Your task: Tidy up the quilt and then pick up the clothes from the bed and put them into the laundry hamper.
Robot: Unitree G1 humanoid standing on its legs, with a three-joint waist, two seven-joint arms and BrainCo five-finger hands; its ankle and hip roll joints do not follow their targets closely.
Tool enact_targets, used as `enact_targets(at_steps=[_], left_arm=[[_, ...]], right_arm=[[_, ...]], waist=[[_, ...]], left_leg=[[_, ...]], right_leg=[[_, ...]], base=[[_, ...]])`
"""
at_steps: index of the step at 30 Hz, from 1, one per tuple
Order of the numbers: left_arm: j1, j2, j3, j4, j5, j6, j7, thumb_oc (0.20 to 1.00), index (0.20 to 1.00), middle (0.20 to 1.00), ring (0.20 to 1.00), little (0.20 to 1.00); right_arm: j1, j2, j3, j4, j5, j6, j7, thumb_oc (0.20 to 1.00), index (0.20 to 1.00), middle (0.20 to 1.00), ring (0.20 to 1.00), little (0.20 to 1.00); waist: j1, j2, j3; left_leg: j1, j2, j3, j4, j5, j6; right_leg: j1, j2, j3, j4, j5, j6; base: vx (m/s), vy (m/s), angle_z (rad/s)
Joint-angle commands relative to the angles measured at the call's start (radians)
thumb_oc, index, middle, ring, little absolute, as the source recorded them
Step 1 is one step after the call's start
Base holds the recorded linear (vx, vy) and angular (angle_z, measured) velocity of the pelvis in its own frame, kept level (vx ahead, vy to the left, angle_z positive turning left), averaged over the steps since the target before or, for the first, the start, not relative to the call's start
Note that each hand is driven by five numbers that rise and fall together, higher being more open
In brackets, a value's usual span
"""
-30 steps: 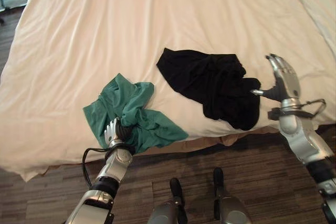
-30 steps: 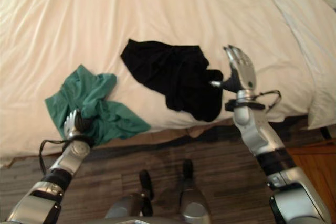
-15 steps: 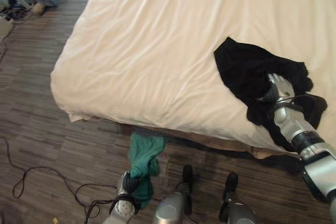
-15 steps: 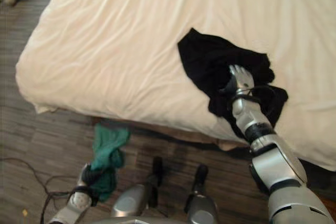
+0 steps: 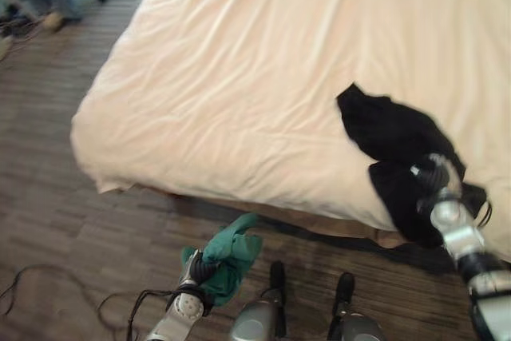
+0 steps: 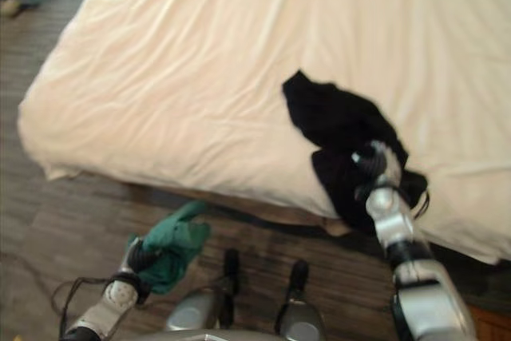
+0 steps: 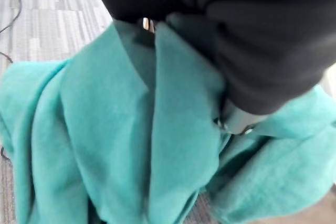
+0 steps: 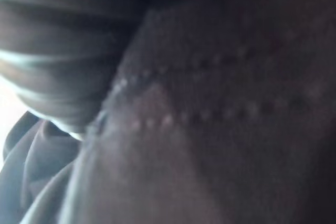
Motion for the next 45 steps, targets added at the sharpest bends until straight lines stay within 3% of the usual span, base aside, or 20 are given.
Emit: enact_targets(at_steps=[1, 8, 15, 18, 19, 20, 21, 22, 23, 26, 29, 30, 31, 32, 33, 35, 36, 39, 44, 45], left_arm=[[-0.013, -0.005, 0.056, 0.065, 0.051, -0.011, -0.034, 0.200, 0.200, 0.200, 0.200, 0.200], [-0.007, -0.051, 0.086, 0.156, 0.040, 0.011, -0.023, 0.200, 0.200, 0.200, 0.200, 0.200], [-0.056, -0.137, 0.095, 0.312, -0.030, 0.008, 0.063, 0.200, 0.200, 0.200, 0.200, 0.200], [-0.081, -0.166, 0.079, 0.338, -0.066, 0.004, 0.085, 0.200, 0.200, 0.200, 0.200, 0.200], [-0.106, -0.179, 0.064, 0.321, -0.072, 0.009, 0.087, 0.200, 0.200, 0.200, 0.200, 0.200], [-0.107, -0.180, 0.063, 0.321, -0.072, 0.009, 0.087, 0.200, 0.200, 0.200, 0.200, 0.200], [-0.107, -0.171, 0.075, 0.304, -0.082, 0.014, 0.079, 0.200, 0.200, 0.200, 0.200, 0.200], [-0.106, -0.171, 0.075, 0.302, -0.082, 0.015, 0.079, 0.200, 0.200, 0.200, 0.200, 0.200], [-0.095, -0.160, 0.109, 0.318, -0.107, 0.022, 0.077, 0.200, 0.200, 0.200, 0.200, 0.200], [-0.079, -0.156, 0.127, 0.350, -0.124, 0.032, 0.068, 0.200, 0.200, 0.200, 0.200, 0.200], [-0.084, -0.153, 0.139, 0.372, -0.135, 0.039, 0.064, 0.200, 0.200, 0.200, 0.200, 0.200], [-0.133, -0.143, 0.137, 0.373, -0.159, 0.042, 0.078, 0.200, 0.200, 0.200, 0.200, 0.200], [-0.135, -0.143, 0.138, 0.374, -0.159, 0.042, 0.078, 0.200, 0.200, 0.200, 0.200, 0.200], [-0.173, -0.142, 0.117, 0.359, -0.161, 0.038, 0.082, 0.200, 0.200, 0.200, 0.200, 0.200], [-0.174, -0.142, 0.118, 0.359, -0.162, 0.038, 0.082, 0.200, 0.200, 0.200, 0.200, 0.200], [-0.213, -0.148, 0.080, 0.349, -0.153, 0.033, 0.082, 0.200, 0.200, 0.200, 0.200, 0.200], [-0.213, -0.148, 0.080, 0.349, -0.153, 0.033, 0.082, 0.200, 0.200, 0.200, 0.200, 0.200], [-0.237, -0.141, 0.037, 0.393, -0.087, 0.042, 0.065, 0.200, 0.200, 0.200, 0.200, 0.200], [-0.207, -0.167, 0.048, 0.437, -0.094, 0.038, 0.064, 0.200, 0.200, 0.200, 0.200, 0.200], [-0.220, -0.166, 0.061, 0.481, -0.117, 0.009, 0.038, 0.200, 0.200, 0.200, 0.200, 0.200]], right_arm=[[0.311, 0.057, 0.017, 0.010, 0.113, 0.005, 0.121, 0.200, 0.200, 0.200, 0.200, 0.200], [0.378, 0.206, 0.054, 0.123, 0.234, 0.011, 0.184, 0.200, 0.200, 0.200, 0.200, 0.200], [0.198, 0.260, 0.163, 0.304, 0.188, 0.021, 0.112, 0.200, 0.200, 0.200, 0.200, 0.200], [0.141, 0.248, 0.177, 0.365, 0.154, 0.030, 0.089, 0.200, 0.200, 0.200, 0.200, 0.200], [0.133, 0.218, 0.154, 0.395, 0.137, 0.035, 0.068, 0.200, 0.200, 0.200, 0.200, 0.200], [0.132, 0.217, 0.153, 0.396, 0.137, 0.034, 0.068, 0.200, 0.200, 0.200, 0.200, 0.200], [0.138, 0.212, 0.134, 0.439, 0.139, 0.053, 0.067, 0.200, 0.200, 0.200, 0.200, 0.200], [0.137, 0.212, 0.134, 0.440, 0.139, 0.052, 0.067, 0.200, 0.200, 0.200, 0.200, 0.200], [0.158, 0.206, 0.104, 0.467, 0.145, 0.064, 0.063, 0.200, 0.200, 0.200, 0.200, 0.200], [0.188, 0.206, 0.077, 0.493, 0.149, 0.082, 0.066, 0.200, 0.200, 0.200, 0.200, 0.200], [0.214, 0.202, 0.041, 0.495, 0.152, 0.088, 0.055, 0.200, 0.200, 0.200, 0.200, 0.200], [0.210, 0.212, 0.003, 0.492, 0.204, 0.084, 0.024, 0.200, 0.200, 0.200, 0.200, 0.200], [0.208, 0.212, 0.003, 0.493, 0.204, 0.084, 0.024, 0.200, 0.200, 0.200, 0.200, 0.200], [0.204, 0.217, -0.001, 0.490, 0.245, 0.078, -0.001, 0.200, 0.200, 0.200, 0.200, 0.200], [0.202, 0.217, -0.001, 0.490, 0.246, 0.078, -0.001, 0.200, 0.200, 0.200, 0.200, 0.200], [0.235, 0.216, -0.003, 0.501, 0.272, 0.068, -0.031, 0.200, 0.200, 0.200, 0.200, 0.200], [0.235, 0.216, -0.003, 0.501, 0.272, 0.068, -0.031, 0.200, 0.200, 0.200, 0.200, 0.200], [0.264, 0.213, 0.018, 0.512, 0.260, 0.076, -0.031, 0.200, 0.200, 0.200, 0.200, 0.200], [0.241, 0.215, 0.056, 0.525, 0.203, 0.077, -0.011, 0.200, 0.200, 0.200, 0.200, 0.200], [0.210, 0.221, 0.097, 0.622, 0.139, 0.096, 0.028, 0.200, 0.200, 0.200, 0.200, 0.200]], waist=[[-0.081, -0.033, 0.003], [-0.116, -0.061, -0.028], [-0.064, -0.040, -0.014], [-0.022, -0.024, -0.010], [-0.016, -0.021, -0.008], [-0.020, -0.021, -0.004], [-0.024, -0.027, -0.012], [-0.027, -0.027, -0.010], [-0.018, -0.033, -0.025], [-0.010, -0.026, -0.054], [0.001, -0.036, -0.053], [-0.047, -0.043, 0.015], [-0.044, -0.044, 0.014], [-0.077, -0.035, 0.043], [-0.075, -0.030, 0.045], [-0.107, -0.017, 0.067], [-0.107, -0.016, 0.066], [-0.138, -0.025, 0.070], [-0.099, -0.035, 0.026], [-0.016, -0.050, 0.015]], left_leg=[[0.067, 0.044, 0.060, -0.005, -0.140, -0.059], [0.120, 0.063, 0.114, -0.005, -0.152, -0.059], [0.126, 0.067, 0.093, -0.005, -0.130, -0.059], [0.068, 0.046, 0.052, -0.005, -0.102, -0.065], [0.074, 0.086, 0.214, 0.031, -0.117, -0.078], [0.075, 0.086, 0.210, 0.036, -0.121, -0.078], [0.088, 0.151, 0.386, 0.104, -0.115, -0.080], [0.086, 0.155, 0.382, 0.112, -0.118, -0.082], [0.103, 0.222, 0.479, 0.173, -0.109, -0.087], [0.091, 0.216, 0.437, 0.168, -0.111, -0.085], [0.082, 0.142, 0.362, 0.142, -0.143, -0.045], [0.078, 0.053, 0.247, 0.110, -0.175, 0.011], [0.075, 0.053, 0.250, 0.110, -0.175, 0.011], [0.079, 0.028, 0.166, 0.096, -0.171, 0.010], [0.068, 0.038, 0.176, 0.098, -0.155, 0.015], [0.074, 0.001, 0.044, 0.067, -0.155, 0.018], [0.072, 0.002, 0.045, 0.067, -0.154, 0.017], [0.060, -0.066, -0.096, 0.111, -0.184, 0.021], [0.073, -0.079, -0.101, 0.111, -0.192, 0.030], [0.197, -0.011, -0.108, -0.005, -0.153, 0.017]], right_leg=[[0.012, -0.027, 0.075, 0.060, -0.142, 0.088], [0.020, -0.007, 0.131, 0.069, -0.149, 0.080], [0.041, 0.000, 0.116, 0.039, -0.158, 0.065], [0.053, -0.034, 0.032, 0.011, -0.150, 0.073], [0.074, -0.096, -0.108, 0.031, -0.170, 0.088], [0.079, -0.096, -0.112, 0.033, -0.173, 0.089], [0.106, -0.129, -0.221, 0.051, -0.170, 0.079], [0.110, -0.127, -0.225, 0.051, -0.172, 0.078], [0.152, -0.145, -0.318, 0.084, -0.189, 0.058], [0.193, -0.155, -0.384, 0.127, -0.212, 0.052], [0.173, -0.247, -0.429, 0.320, -0.202, 0.064], [-0.011, -0.283, -0.230, 0.607, -0.154, 0.084], [-0.019, -0.284, -0.226, 0.612, -0.156, 0.083], [-0.107, -0.129, 0.001, 0.552, -0.239, 0.088], [-0.112, -0.121, -0.009, 0.541, -0.220, 0.075], [-0.141, 0.001, 0.210, 0.413, -0.242, 0.064], [-0.143, 0.002, 0.210, 0.410, -0.239, 0.064], [-0.113, 0.058, 0.440, 0.246, -0.176, 0.077], [-0.041, 0.024, 0.382, 0.160, -0.144, 0.069], [-0.050, 0.088, 0.247, 0.342, -0.208, 0.089]], base=[[0.04, 0.021, -0.71], [0.03, -0.001, -0.57], [-0.03, -0.046, -0.12], [-0.15, -0.013, 0.47], [-0.17, 0.002, 1.25], [-0.20, 0.004, 2.54], [-0.08, -0.008, 2.63], [-0.10, 0.000, 2.85], [-0.02, -0.008, 2.10], [0.16, 0.126, 2.58], [0.12, 0.341, 1.66], [0.04, 0.303, 1.96], [0.07, 0.330, 2.86], [-0.04, 0.025, 2.30], [0.05, -0.027, 2.18], [0.08, -0.079, 1.60], [0.07, -0.041, 2.84], [0.07, -0.050, 2.85], [0.07, -0.078, 0.58], [0.05, -0.012, -0.15]])
